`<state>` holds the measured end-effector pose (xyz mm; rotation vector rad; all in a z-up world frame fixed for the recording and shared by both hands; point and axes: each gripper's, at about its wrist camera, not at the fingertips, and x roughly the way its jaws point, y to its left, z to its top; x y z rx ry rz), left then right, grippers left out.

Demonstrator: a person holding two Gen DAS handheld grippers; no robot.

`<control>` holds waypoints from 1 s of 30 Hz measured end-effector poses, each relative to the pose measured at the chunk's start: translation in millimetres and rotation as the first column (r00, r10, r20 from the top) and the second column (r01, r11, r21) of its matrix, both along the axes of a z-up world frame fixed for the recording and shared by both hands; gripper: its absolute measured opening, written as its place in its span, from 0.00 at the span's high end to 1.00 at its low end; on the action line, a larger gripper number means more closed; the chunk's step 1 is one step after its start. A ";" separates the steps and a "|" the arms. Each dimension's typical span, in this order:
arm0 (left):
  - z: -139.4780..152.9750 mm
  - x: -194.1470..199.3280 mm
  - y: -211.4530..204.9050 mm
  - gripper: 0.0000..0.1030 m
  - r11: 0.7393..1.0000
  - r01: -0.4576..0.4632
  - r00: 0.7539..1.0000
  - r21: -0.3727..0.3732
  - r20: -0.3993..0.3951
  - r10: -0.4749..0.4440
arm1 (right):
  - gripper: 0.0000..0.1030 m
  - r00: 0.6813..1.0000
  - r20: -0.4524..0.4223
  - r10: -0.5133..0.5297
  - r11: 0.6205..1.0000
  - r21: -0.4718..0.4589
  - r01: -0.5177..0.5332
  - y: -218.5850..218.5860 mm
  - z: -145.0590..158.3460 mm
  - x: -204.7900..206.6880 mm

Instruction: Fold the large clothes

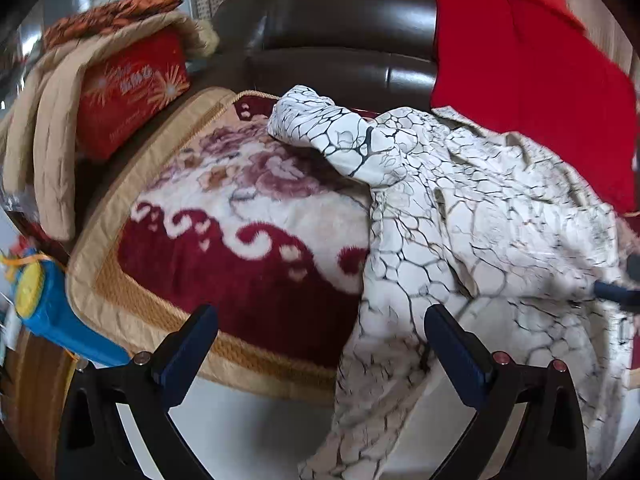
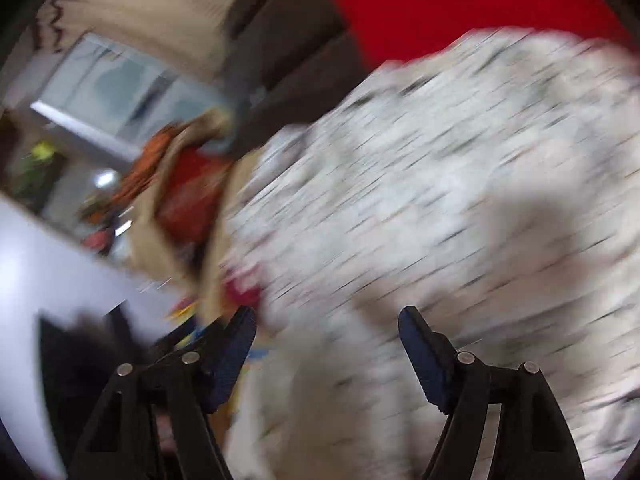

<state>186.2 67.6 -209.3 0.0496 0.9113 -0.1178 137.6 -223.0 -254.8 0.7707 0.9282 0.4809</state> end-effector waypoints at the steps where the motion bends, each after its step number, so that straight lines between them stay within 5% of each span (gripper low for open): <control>1: -2.5 -3.8 2.6 0.00 0.999 0.018 1.000 -0.041 -0.010 -0.018 | 0.25 1.000 -0.008 0.023 1.000 0.020 -0.023 9.5 -4.1 4.7; 4: -12.2 -10.0 -6.0 0.00 0.990 0.089 0.995 -0.106 -0.027 -0.093 | 0.25 0.998 -0.051 0.038 0.998 0.045 -0.036 23.6 -22.2 20.0; 8: -20.0 -15.5 -23.3 0.00 0.981 0.142 0.989 -0.131 0.049 -0.136 | 0.25 0.993 -0.118 0.016 0.998 0.056 -0.010 24.2 -39.3 17.0; 13: -35.2 -7.5 -57.8 0.00 0.961 0.254 0.963 -0.105 0.119 -0.242 | 0.25 0.992 -0.117 -0.040 0.997 0.067 0.048 5.9 -37.3 7.9; 17: -55.0 3.2 -75.1 0.00 0.967 0.252 0.959 -0.045 0.144 -0.243 | 0.25 0.992 -0.098 -0.077 0.994 0.066 0.083 -4.2 -26.4 -2.6; 22: -76.3 20.2 -73.2 0.00 0.975 0.211 0.973 -0.067 0.114 -0.202 | 0.25 0.990 -0.100 -0.104 0.991 0.070 0.111 -14.5 -22.6 -12.3; 25: -63.5 7.5 -64.0 0.08 0.968 0.231 0.967 -0.094 0.136 -0.217 | 0.25 0.989 -0.093 -0.115 0.990 0.075 0.122 -19.6 -18.3 -15.8; 27: -56.7 -5.4 -61.4 0.08 0.965 0.260 0.952 -0.038 0.177 -0.250 | 0.25 0.990 -0.077 -0.121 0.989 0.074 0.127 -23.7 -13.0 -18.0; 28: -53.9 -13.3 -65.2 0.08 0.968 0.242 0.945 0.059 0.213 -0.249 | 0.25 0.990 -0.070 -0.124 0.989 0.076 0.129 -24.8 -11.5 -18.3; 30: -48.4 -16.7 -62.6 0.08 0.966 0.248 0.936 0.070 0.241 -0.258 | 0.25 0.990 -0.056 -0.133 0.986 0.091 0.138 -27.5 -9.1 -16.8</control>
